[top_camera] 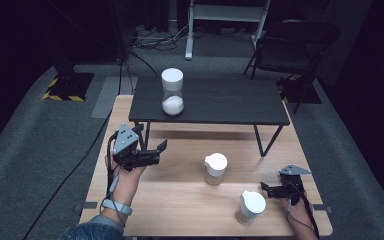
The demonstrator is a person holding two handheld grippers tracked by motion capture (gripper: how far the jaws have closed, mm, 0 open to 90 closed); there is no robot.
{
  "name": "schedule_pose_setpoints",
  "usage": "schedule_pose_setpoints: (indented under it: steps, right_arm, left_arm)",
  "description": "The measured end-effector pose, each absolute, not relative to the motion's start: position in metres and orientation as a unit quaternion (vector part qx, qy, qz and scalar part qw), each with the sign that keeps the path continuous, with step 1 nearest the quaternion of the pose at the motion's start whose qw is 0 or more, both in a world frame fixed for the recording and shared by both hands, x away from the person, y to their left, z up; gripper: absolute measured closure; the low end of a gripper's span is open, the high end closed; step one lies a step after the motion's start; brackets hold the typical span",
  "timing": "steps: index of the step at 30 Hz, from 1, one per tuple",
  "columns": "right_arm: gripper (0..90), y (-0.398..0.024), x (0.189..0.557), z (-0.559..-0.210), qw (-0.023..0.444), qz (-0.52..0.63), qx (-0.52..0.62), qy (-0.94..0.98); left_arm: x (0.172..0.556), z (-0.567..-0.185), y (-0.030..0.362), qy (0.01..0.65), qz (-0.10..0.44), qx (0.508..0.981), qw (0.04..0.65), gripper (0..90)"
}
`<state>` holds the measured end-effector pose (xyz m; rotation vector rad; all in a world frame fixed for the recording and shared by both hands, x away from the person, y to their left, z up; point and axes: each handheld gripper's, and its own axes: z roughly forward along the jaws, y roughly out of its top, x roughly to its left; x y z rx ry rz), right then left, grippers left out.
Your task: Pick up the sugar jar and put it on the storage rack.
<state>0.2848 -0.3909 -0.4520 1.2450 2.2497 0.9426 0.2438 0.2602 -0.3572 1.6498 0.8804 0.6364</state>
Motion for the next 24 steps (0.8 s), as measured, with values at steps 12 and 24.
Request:
schedule_pose_setpoints:
  steps: [12, 24]
  right_arm:
    - [1.7, -0.391, 0.285, -0.452, 0.2, 0.338, 0.446, 0.805]
    - [1.7, -0.391, 0.285, -0.452, 0.2, 0.338, 0.446, 0.805]
  left_arm:
    - [0.234, -0.388, 0.267, 0.4, 0.253, 0.703, 0.531, 7.4]
    - [0.231, -0.417, 0.261, 0.414, 0.253, 0.725, 0.489, 6.9]
